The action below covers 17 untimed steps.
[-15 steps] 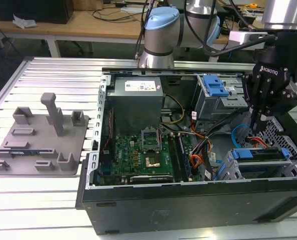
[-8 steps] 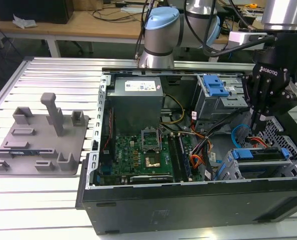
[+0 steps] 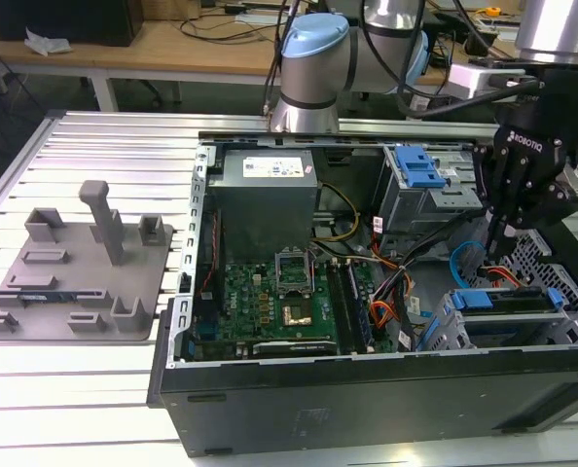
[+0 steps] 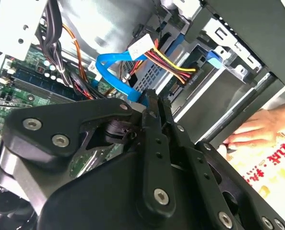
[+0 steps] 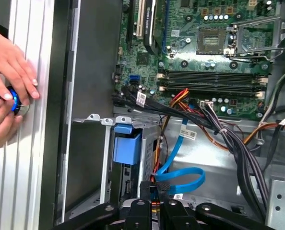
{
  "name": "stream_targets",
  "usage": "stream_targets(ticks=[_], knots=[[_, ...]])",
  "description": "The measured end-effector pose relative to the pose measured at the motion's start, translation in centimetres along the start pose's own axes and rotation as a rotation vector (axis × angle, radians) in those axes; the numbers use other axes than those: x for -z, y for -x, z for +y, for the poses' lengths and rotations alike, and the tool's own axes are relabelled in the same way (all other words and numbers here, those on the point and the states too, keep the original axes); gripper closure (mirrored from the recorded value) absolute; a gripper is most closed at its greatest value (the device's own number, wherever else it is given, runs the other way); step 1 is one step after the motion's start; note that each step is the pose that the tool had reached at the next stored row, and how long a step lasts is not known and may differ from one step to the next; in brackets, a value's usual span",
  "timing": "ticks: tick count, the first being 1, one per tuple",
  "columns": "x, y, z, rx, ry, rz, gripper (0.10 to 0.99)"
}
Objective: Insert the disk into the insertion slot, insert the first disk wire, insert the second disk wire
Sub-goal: 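Insert the second disk wire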
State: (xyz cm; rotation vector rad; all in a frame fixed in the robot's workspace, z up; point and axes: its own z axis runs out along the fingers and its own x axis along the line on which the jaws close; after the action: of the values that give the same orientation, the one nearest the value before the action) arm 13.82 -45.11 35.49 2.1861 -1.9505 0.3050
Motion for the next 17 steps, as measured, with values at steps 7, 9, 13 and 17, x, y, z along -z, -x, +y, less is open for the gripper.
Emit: stream_targets(ticks=[7, 9, 13, 17], knots=[[0.01, -0.15, -1.17, -0.007, 0.005, -0.0049, 0.925], [0.00, -0.20, -1.67, -0.019, 0.008, -0.0083, 0.925], [-0.01, -0.21, -1.67, -0.079, 0.025, -0.0170, 0.925], [-0.10, -0.28, -1.66, -0.156, 0.046, -0.0179, 0.925]])
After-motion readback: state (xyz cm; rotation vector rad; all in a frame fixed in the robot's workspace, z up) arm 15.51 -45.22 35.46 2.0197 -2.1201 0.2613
